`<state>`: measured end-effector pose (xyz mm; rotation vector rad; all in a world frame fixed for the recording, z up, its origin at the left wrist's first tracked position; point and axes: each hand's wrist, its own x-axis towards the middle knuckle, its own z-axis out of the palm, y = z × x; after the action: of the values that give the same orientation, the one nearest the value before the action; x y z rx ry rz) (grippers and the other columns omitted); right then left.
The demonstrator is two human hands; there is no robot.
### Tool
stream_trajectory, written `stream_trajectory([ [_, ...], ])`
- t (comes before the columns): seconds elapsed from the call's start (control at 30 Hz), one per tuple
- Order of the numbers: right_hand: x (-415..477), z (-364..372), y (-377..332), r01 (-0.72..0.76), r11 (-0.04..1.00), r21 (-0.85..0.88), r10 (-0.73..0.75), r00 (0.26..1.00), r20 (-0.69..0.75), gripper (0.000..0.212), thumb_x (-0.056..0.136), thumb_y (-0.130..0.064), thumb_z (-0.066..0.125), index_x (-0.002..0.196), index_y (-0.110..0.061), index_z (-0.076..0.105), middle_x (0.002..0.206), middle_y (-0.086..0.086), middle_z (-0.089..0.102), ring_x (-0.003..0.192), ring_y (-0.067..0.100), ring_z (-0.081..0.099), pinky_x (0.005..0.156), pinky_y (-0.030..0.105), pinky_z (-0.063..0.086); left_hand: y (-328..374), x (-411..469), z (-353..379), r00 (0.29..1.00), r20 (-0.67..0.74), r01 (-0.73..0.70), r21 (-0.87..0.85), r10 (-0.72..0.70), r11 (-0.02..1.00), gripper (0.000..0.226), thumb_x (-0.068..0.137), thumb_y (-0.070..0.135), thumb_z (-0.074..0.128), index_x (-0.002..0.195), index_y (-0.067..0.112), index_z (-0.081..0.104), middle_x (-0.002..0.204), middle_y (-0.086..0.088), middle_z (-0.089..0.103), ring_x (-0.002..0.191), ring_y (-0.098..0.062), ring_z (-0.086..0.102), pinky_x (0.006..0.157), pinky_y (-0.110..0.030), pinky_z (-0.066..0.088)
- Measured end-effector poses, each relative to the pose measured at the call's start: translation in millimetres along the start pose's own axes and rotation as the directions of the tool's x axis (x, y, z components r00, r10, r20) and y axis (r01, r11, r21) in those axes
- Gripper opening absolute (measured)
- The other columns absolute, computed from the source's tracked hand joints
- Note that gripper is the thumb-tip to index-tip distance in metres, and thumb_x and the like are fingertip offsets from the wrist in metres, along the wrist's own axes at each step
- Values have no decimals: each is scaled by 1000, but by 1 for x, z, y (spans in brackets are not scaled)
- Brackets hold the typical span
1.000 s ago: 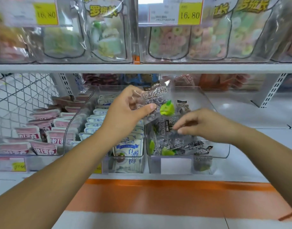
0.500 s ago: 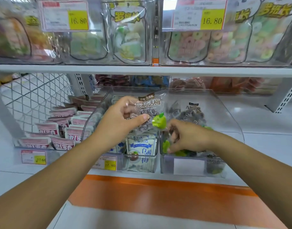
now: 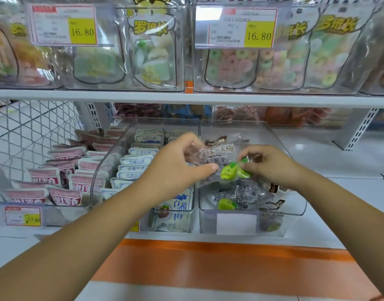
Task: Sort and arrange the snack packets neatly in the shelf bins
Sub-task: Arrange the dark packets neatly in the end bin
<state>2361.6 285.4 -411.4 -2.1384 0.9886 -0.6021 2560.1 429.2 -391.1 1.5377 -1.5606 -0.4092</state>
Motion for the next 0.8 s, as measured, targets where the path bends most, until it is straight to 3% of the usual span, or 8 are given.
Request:
stream_trajectory([
  [0.1,-5,-6,1,-10,995,101,10,1000,4,58,84,2,66,115,-47,59,97,3,57,67,21,53,70,41,55,12,9,16,974,224,-83,199,37,976,30,80,41,75,94,39,48,81,15,59,65,6,57,55,-11,45],
  [0.2,-11,-13,0,-39,976,214,32,999,39,88,81,3,70,138,-54,35,89,14,56,66,21,57,65,36,55,15,13,30,915,396,-239,380,76,893,44,81,39,74,116,39,47,80,19,53,66,3,52,55,-13,39],
  [0.33,-23,-13,-7,-86,958,274,55,991,119,61,81,6,69,128,-29,52,85,11,52,57,10,57,54,19,53,2,8,37,870,467,-438,586,157,682,37,85,54,62,113,30,58,104,13,58,98,-9,52,79,-30,47],
  [0.43,-25,-4,-3,-101,967,236,45,972,230,46,82,3,70,117,-24,57,80,9,55,63,15,58,59,26,52,-6,0,35,859,475,-455,538,191,710,40,85,57,60,114,28,56,112,11,46,105,-5,37,88,-24,39],
  [0.57,-25,18,0,24,995,93,-48,965,259,33,82,-7,73,97,-33,61,78,11,60,69,32,55,74,51,52,-7,-4,32,910,349,-382,494,224,781,80,76,56,71,139,31,29,149,12,15,127,-4,26,100,-16,27],
  [0.63,-24,21,-5,79,997,-4,-74,950,303,27,85,-13,70,94,-38,63,80,5,65,69,32,56,76,45,53,-7,-3,31,909,389,-354,535,148,767,98,79,56,68,151,33,5,158,16,-2,142,-6,10,111,-22,18],
  [0.7,-24,8,-13,22,999,-37,-5,916,402,18,91,-25,65,100,-41,65,77,-4,64,68,16,55,72,34,47,-6,-1,33,893,432,-390,601,128,698,95,84,55,62,152,32,0,158,12,15,141,-9,17,110,-23,22],
  [0.8,-24,-18,-18,-40,995,-88,77,879,470,20,90,-40,62,108,-47,64,103,-15,70,100,16,66,96,38,49,-3,6,36,883,441,-437,654,158,617,76,89,53,57,149,29,18,132,8,50,121,-13,38,87,-24,32],
])
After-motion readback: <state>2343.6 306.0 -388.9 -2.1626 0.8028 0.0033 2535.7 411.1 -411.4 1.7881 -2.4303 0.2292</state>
